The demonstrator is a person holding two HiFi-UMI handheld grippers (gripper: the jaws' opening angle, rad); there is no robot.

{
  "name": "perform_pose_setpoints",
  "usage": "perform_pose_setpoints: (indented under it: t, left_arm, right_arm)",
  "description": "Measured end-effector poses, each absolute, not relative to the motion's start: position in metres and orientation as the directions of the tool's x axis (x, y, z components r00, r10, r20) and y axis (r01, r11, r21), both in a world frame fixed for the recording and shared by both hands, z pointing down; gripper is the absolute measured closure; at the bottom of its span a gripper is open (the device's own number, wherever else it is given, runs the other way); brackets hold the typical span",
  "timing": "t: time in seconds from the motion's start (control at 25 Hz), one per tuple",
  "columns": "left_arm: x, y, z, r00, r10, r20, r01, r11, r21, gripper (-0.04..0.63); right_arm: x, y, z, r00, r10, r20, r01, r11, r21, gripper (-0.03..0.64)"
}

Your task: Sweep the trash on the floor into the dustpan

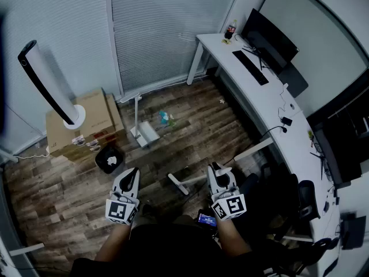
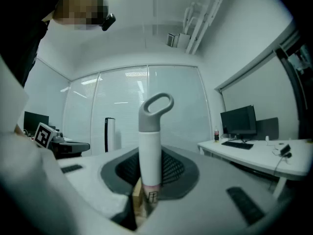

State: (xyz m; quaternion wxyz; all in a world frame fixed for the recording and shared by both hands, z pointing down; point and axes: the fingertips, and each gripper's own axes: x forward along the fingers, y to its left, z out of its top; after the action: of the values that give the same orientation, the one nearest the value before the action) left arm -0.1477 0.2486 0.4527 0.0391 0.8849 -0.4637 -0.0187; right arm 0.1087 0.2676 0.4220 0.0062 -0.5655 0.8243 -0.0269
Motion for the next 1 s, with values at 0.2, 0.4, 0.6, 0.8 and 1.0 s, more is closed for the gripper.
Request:
perform_pose_setpoints:
  t: [0.2,0.4,0.6,0.8,1.0]
  left_arm:
    - [-0.127,0.281,0.426,0.524,-0.851,-0.033,-0.846,-0.524,0.097,0.601]
    - [-0.11,0.312,0.424,0.498,-0.867,-0.007,-0.864,-0.497,0.075,0.601]
    - [-0.098,0.33,0.442,0.504,-0.863,0.018,-0.857,-0.497,0.138,0.6]
    - [-0.085,0.331,0.436,0.562,-0.827,0.005,-0.819,-0.556,0.141,0.6]
    - [-0.102,0.332,0.44,0.542,-0.84,0.008,-0.831,-0.535,0.153,0.598]
  right_arm:
    - [0.138,0.293,0.412,-0.418,-0.908,-0.017,-0.907,0.418,-0.052,0.551]
    - [0.157,0.312,0.425,-0.438,-0.899,-0.018,-0.895,0.438,-0.083,0.551]
    - [0.167,0.313,0.454,-0.438,-0.899,0.024,-0.885,0.426,-0.19,0.548]
    - [0.16,0.315,0.454,-0.435,-0.9,0.033,-0.889,0.423,-0.173,0.548]
    - [0.145,0.313,0.45,-0.464,-0.885,0.038,-0.878,0.455,-0.147,0.548]
